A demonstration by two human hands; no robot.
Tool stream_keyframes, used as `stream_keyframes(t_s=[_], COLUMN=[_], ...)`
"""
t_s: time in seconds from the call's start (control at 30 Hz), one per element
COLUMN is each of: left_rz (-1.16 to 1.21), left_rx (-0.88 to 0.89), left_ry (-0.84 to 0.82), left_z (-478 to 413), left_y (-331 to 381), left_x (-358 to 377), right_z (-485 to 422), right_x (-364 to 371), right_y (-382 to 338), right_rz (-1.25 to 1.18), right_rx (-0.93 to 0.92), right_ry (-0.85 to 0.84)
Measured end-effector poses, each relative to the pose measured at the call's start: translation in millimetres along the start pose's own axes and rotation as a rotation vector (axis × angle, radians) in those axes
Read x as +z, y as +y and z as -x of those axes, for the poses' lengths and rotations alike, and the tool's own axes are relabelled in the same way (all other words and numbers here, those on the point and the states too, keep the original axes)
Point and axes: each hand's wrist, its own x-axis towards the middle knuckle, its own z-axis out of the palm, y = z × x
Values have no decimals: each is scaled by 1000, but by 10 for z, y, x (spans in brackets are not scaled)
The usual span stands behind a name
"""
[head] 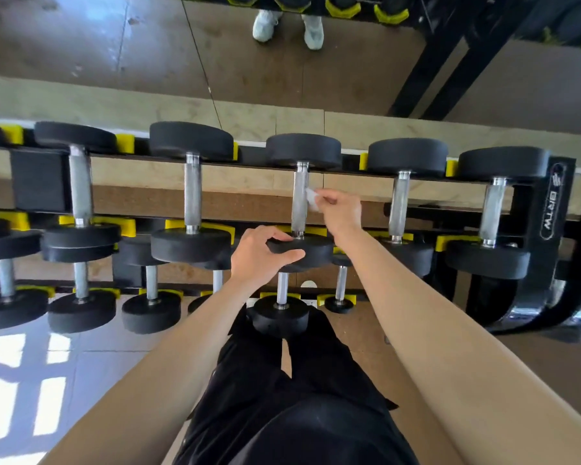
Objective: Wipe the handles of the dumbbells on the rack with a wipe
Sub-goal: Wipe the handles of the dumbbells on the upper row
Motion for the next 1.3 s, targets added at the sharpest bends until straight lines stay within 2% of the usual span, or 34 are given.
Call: stream_keyframes(t_s=[0.17,0.27,0.37,0.43,0.57,0.63,0.77,0.87,0.93,1.1,1.3], left_rz=[154,214,242,215,138,141,44,-165,-244,-205,-158], left_rx=[-27,40,173,245,242,185,98,57,26,-32,-96], left_ry=[16,2,-180,-222,-36,-23,-58,-95,-148,-258,-285], left_z=[-141,-194,-214,-238,-334,-369,-416,-502,-551,-617,-699], left_y=[105,224,352,456,506,459,337,217,144,33,130], left_x=[-67,-118,-116,-85,-83,-137,-264,-337,-386,-421,-161], right_z=[223,261,272,261,193,134,-12,-77,-104,-163,-263], right_x=[-129,-351,-451,-443,-432,-489,-518,-410,-330,-225,-315], right_y=[225,223,151,108,43,46,117,164,204,289,369], right_rz=[184,69,-79,-111,-57,-22,217,415,477,574,757], right_rx=[-116,-84,-52,-53,-97,-120,-200,-278,-268,-247,-272], right_ry=[-184,-251,-285,-339,-492,-536,-486,-507,-525,-483,-373])
